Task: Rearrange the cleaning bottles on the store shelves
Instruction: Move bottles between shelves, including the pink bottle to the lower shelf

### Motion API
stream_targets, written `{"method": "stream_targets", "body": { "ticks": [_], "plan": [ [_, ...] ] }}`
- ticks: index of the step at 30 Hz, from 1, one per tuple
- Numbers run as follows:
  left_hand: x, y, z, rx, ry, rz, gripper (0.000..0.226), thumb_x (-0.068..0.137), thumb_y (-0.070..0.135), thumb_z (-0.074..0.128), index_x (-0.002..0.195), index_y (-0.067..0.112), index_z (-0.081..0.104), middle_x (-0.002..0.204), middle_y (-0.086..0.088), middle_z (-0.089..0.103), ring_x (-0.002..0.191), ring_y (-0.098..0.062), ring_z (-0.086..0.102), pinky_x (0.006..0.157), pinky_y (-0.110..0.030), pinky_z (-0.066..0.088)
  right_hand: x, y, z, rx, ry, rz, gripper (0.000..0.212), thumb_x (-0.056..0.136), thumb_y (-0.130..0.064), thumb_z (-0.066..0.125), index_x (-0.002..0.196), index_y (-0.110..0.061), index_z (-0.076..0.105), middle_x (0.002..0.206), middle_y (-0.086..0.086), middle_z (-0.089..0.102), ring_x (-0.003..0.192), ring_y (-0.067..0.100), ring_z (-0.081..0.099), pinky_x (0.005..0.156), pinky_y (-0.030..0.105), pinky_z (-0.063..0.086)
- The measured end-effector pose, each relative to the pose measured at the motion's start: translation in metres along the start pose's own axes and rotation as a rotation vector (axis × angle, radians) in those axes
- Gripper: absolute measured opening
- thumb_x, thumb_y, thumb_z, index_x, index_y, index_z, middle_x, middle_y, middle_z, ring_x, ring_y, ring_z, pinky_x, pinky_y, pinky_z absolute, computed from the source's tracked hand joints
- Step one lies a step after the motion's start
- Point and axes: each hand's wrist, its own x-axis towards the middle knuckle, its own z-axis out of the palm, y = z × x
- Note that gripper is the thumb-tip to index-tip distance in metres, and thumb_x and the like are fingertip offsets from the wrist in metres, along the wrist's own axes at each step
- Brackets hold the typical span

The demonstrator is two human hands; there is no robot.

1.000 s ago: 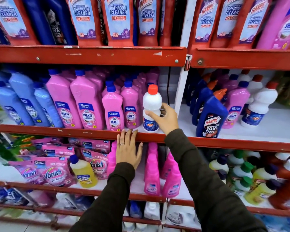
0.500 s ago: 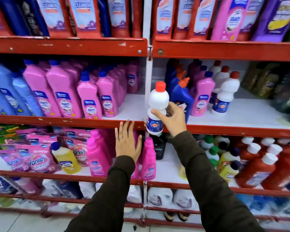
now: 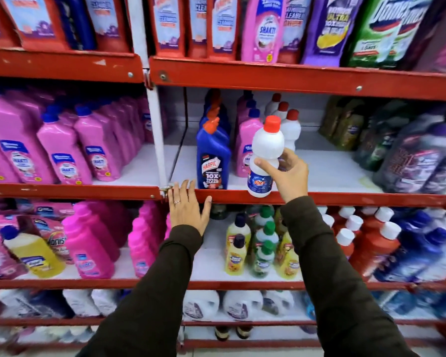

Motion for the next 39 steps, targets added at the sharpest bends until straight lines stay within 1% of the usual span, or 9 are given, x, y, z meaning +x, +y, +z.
{"method": "stream_targets", "body": {
  "ticks": [2, 7, 10, 15, 27, 30, 33, 35, 39],
  "plan": [
    [0.003, 0.003, 0.005, 0.002, -0.009, -0.038, 0.069, 0.095, 0.051, 0.037, 0.147, 0.006, 0.038, 0.153, -0.016, 0.041, 0.149, -0.037, 0.024, 0.125, -0.050, 0.012, 0.013, 0.003, -0.016, -0.019, 0.019, -0.015, 0.042, 0.073, -0.018, 0.089, 0.108, -0.020, 0.068, 0.099, -0.007, 0.073, 0.085, -0.007, 0.068, 0.071, 0.008, 0.052],
    [0.003, 0.000, 0.016, 0.055, 0.048, -0.039, 0.074, 0.092, 0.058, 0.028, 0.147, 0.010, 0.041, 0.150, -0.012, 0.046, 0.147, -0.035, 0.028, 0.124, -0.052, 0.015, 0.044, 0.019, -0.044, -0.040, 0.043, -0.028, 0.047, 0.075, -0.014, 0.087, 0.117, -0.015, 0.065, 0.111, 0.003, 0.070, 0.100, 0.016, 0.068, 0.072, 0.005, 0.052],
    [0.002, -0.003, 0.021, 0.080, 0.066, -0.038, 0.075, 0.091, 0.060, 0.025, 0.147, 0.013, 0.040, 0.150, -0.011, 0.046, 0.147, -0.034, 0.029, 0.124, -0.052, 0.015, 0.056, 0.033, -0.054, -0.056, 0.033, -0.007, 0.050, 0.077, -0.012, 0.086, 0.122, -0.005, 0.066, 0.117, 0.009, 0.071, 0.105, 0.020, 0.067, 0.082, 0.015, 0.058],
    [0.002, -0.003, 0.025, 0.070, 0.084, -0.038, 0.074, 0.091, 0.060, 0.027, 0.147, 0.013, 0.040, 0.149, -0.012, 0.047, 0.146, -0.035, 0.030, 0.124, -0.053, 0.016, 0.060, 0.050, -0.058, -0.083, 0.004, 0.059, 0.051, 0.081, -0.013, 0.083, 0.127, -0.002, 0.064, 0.127, 0.015, 0.068, 0.111, 0.025, 0.064, 0.096, 0.038, 0.056],
    [0.000, -0.005, 0.023, 0.118, 0.057, -0.030, 0.077, 0.090, 0.061, 0.020, 0.151, 0.015, 0.034, 0.154, -0.011, 0.041, 0.149, -0.033, 0.027, 0.125, -0.053, 0.015, 0.065, 0.052, -0.062, -0.125, -0.095, 0.129, 0.057, 0.090, -0.019, 0.074, 0.141, -0.004, 0.053, 0.141, 0.015, 0.061, 0.125, 0.030, 0.060, 0.103, 0.046, 0.054],
    [0.000, -0.004, 0.017, 0.095, 0.025, -0.040, 0.079, 0.090, 0.062, 0.017, 0.152, 0.016, 0.032, 0.156, -0.009, 0.038, 0.150, -0.032, 0.024, 0.125, -0.052, 0.012, 0.061, 0.049, -0.061, -0.154, -0.103, 0.131, 0.062, 0.091, -0.020, 0.072, 0.147, -0.010, 0.045, 0.147, 0.014, 0.056, 0.132, 0.031, 0.056, 0.104, 0.042, 0.052],
    [0.002, -0.002, 0.010, 0.029, 0.020, -0.047, 0.074, 0.093, 0.060, 0.023, 0.154, 0.018, 0.028, 0.159, -0.009, 0.034, 0.151, -0.031, 0.022, 0.126, -0.052, 0.010, 0.050, 0.043, -0.057, -0.198, -0.029, 0.033, 0.078, 0.090, -0.020, 0.074, 0.154, -0.016, 0.031, 0.157, 0.010, 0.044, 0.141, 0.025, 0.046, 0.104, 0.029, 0.042],
    [0.004, 0.001, 0.001, -0.032, 0.064, -0.038, 0.073, 0.094, 0.059, 0.026, 0.153, 0.017, 0.027, 0.159, -0.009, 0.034, 0.150, -0.031, 0.023, 0.125, -0.052, 0.012, 0.039, 0.037, -0.052, -0.278, 0.087, -0.109, 0.079, 0.090, -0.030, 0.073, 0.155, -0.017, 0.031, 0.158, 0.008, 0.039, 0.145, 0.022, 0.039, 0.111, 0.026, 0.033],
    [0.013, 0.015, -0.021, -0.124, 0.172, 0.080, 0.071, 0.095, 0.057, 0.029, 0.155, 0.020, 0.021, 0.162, -0.007, 0.028, 0.152, -0.027, 0.018, 0.126, -0.048, 0.012, 0.027, 0.012, -0.035, -0.512, 0.183, -0.365, 0.066, 0.096, -0.043, 0.057, 0.153, -0.016, 0.037, 0.156, 0.009, 0.039, 0.151, 0.028, 0.031, 0.122, 0.048, 0.029]
  ]
}}
